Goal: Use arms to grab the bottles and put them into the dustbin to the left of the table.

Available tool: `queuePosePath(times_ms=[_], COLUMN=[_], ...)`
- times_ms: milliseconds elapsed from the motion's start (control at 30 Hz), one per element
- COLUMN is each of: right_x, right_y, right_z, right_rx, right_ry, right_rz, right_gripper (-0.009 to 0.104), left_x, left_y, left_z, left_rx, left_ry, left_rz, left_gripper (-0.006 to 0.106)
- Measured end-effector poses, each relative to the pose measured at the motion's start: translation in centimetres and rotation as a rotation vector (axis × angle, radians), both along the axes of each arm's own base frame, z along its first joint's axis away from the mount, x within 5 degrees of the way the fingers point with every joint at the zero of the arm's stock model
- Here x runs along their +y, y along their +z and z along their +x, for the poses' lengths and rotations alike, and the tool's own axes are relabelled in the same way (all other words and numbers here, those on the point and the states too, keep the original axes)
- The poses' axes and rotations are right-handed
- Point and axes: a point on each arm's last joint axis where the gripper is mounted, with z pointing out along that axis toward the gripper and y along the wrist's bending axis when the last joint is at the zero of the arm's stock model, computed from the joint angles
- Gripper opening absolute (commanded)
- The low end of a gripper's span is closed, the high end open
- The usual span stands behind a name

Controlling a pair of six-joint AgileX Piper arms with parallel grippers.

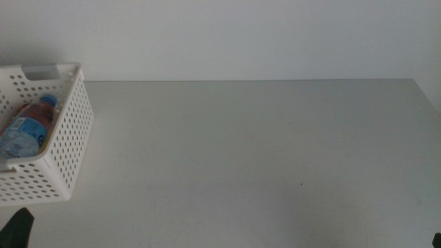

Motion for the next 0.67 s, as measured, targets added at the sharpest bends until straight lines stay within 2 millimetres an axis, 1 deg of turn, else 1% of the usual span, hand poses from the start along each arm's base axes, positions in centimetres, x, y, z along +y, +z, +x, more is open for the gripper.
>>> queuePosePath(times_ms=[67, 133, 200, 667], right_x=[-0.1, -0.2, -0.2, -0.2], right_y=[-0.6, -0.7, -0.6, -0.5], right_z=[0.1, 0.1, 0.2, 0.2], right_rx=[0.006, -0.001, -0.016, -0.027], right_ry=[-0.017, -0.030, -0.038, -0.042], right_rz=[0.000, 0.000, 0.001, 0.001], right_gripper=[0.085, 0.085, 0.085, 0.085], left_x=[0.0, 0.0, 0.1, 0.1], left_y=[-1.1, -2.0, -2.3, -2.6], left_z=[-0.1, -0.1, -0.1, -0.1], left_rx=[0.004, 0.021, 0.036, 0.064], left_ry=[0.001, 0.003, 0.003, 0.006], left_rz=[0.004, 0.020, 0.041, 0.071], left_gripper=[0.093, 0.093, 0.093, 0.093])
